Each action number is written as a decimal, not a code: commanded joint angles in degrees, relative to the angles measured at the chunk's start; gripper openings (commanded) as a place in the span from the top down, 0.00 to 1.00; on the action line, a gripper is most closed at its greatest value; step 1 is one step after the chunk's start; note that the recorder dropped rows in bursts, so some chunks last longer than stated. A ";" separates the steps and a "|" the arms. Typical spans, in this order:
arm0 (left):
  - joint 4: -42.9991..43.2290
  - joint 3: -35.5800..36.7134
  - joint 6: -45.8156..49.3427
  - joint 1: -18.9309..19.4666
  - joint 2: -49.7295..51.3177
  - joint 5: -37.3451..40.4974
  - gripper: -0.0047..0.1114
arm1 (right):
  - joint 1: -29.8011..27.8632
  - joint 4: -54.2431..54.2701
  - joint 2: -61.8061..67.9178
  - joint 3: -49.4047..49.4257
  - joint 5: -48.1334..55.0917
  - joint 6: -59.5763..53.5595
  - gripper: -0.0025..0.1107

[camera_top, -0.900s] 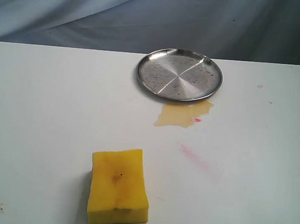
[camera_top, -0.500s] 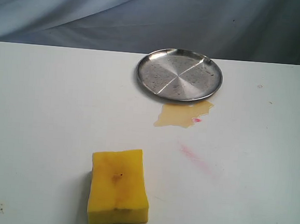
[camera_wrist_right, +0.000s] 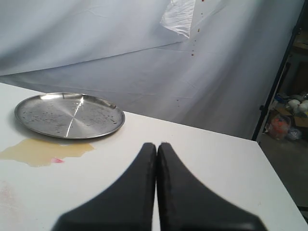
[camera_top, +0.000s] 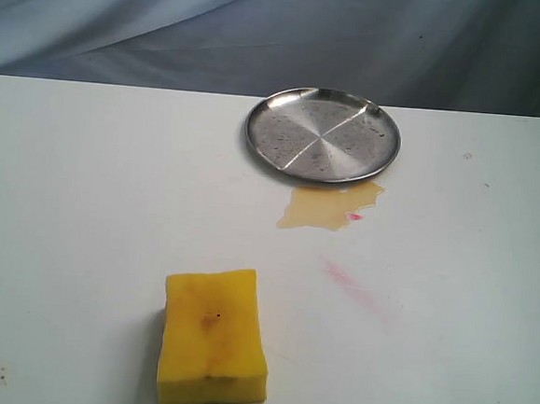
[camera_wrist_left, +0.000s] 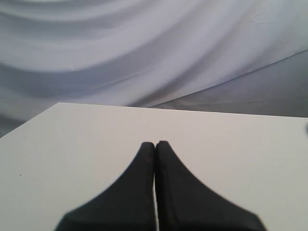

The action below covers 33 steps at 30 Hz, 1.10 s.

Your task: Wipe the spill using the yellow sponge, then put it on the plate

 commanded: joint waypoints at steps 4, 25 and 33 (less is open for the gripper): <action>0.14 0.26 -0.25 0.20 -0.14 -0.17 0.96 | 0.20 0.30 -0.26 0.23 -0.34 -0.14 0.98; 0.14 0.26 -0.25 0.20 -0.14 -0.17 0.96 | 0.20 13.37 -0.26 0.23 -11.29 2.85 0.98; 0.14 0.26 -0.25 0.20 -0.14 -0.17 0.96 | 0.20 13.50 -0.26 -5.20 -22.66 2.85 0.98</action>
